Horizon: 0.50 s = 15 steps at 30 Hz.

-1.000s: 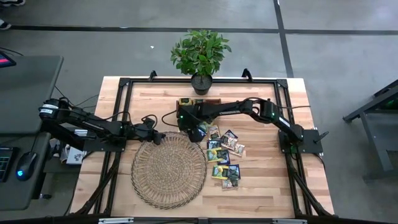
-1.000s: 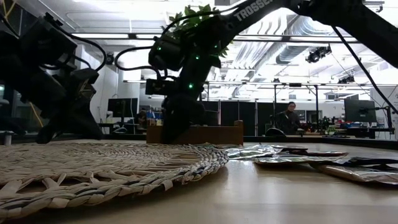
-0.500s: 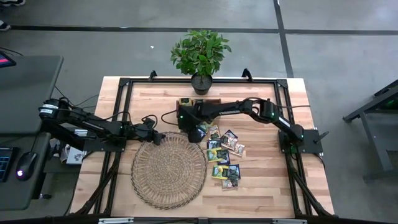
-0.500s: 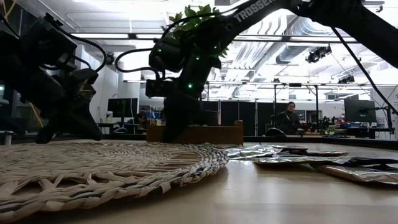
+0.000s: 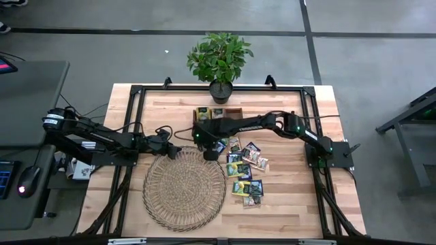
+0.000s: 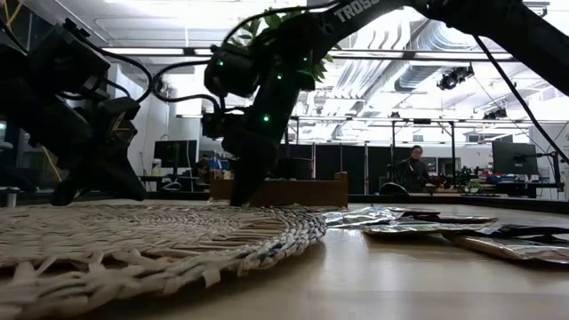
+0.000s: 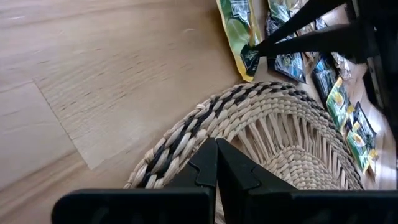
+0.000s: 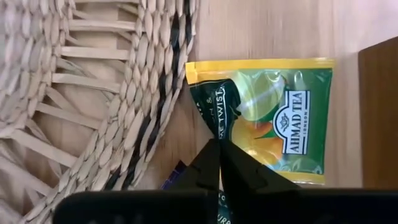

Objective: Pick & Place Tea
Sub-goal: Put the yellow tea bag into the left section of the wooden organizer

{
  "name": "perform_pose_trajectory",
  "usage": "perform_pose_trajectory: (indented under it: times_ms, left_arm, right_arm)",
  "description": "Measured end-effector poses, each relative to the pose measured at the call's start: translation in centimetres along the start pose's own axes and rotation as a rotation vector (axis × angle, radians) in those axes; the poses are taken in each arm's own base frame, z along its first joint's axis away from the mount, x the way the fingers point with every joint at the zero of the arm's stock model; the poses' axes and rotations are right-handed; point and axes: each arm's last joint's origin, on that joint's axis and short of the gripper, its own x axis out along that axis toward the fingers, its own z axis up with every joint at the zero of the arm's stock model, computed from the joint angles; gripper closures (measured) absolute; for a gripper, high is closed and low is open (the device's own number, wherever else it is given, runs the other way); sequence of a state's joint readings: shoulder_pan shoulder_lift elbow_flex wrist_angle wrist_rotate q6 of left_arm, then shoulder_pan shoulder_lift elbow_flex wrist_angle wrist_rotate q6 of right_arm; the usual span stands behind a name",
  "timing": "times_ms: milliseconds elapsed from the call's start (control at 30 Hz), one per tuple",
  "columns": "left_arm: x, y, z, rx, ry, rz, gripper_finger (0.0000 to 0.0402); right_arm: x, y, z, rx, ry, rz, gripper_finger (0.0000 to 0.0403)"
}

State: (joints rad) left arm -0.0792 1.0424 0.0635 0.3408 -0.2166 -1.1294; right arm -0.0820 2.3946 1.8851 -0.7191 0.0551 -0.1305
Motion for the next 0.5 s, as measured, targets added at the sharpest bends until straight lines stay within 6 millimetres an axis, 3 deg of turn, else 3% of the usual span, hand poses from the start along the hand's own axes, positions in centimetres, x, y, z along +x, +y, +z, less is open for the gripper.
perform_pose_trajectory:
  times_ms: [200,500]
  left_arm:
    - [0.0,0.0,-0.1,0.022,0.023,-0.012,0.0402]
    - [0.0,0.0,-0.1,0.051,0.033,-0.017,0.0402]
  right_arm:
    - [-2.0,1.3,1.7,-0.020,0.009,-0.041,0.0401]
    - [-7.6,2.0,4.1,0.053,-0.020,-0.063,0.0402]
